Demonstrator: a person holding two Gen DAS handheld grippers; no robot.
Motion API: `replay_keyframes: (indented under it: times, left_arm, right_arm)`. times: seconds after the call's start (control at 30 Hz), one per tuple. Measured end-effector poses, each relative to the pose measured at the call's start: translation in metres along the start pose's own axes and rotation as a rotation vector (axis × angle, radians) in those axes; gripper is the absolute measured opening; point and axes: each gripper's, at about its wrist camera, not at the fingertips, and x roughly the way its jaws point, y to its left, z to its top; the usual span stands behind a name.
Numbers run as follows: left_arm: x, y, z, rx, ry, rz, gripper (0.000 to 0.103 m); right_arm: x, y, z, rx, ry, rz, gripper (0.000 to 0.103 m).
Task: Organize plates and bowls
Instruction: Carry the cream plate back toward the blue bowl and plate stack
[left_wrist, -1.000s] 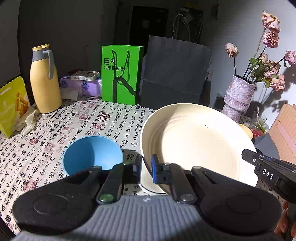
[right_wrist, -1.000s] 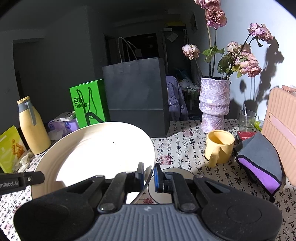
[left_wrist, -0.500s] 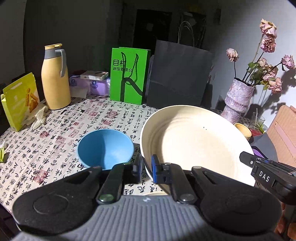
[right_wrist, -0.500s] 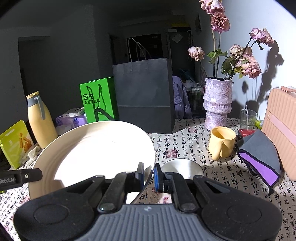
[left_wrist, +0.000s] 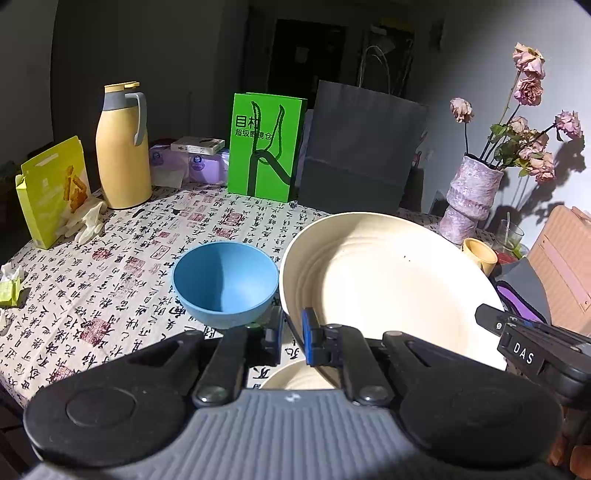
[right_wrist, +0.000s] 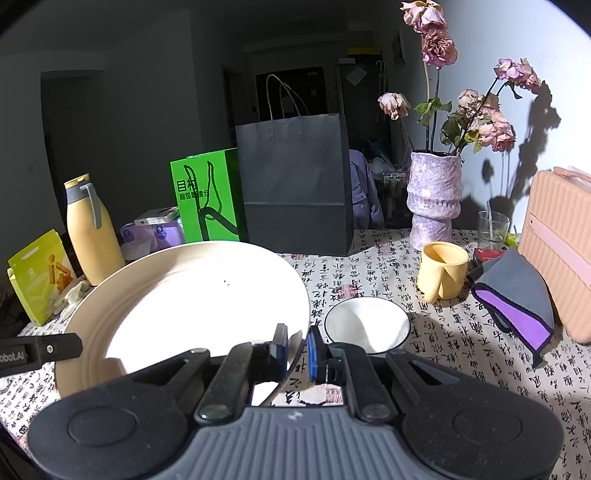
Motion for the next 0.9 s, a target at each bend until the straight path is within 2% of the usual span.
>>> replay_keyframes:
  times: [0.9]
  left_arm:
    - [-0.026,0.014,-0.028,-0.003,0.004,-0.002,0.011]
  right_arm:
    - [-0.032,0.015,-0.028,-0.001,0.006,0.011,0.011]
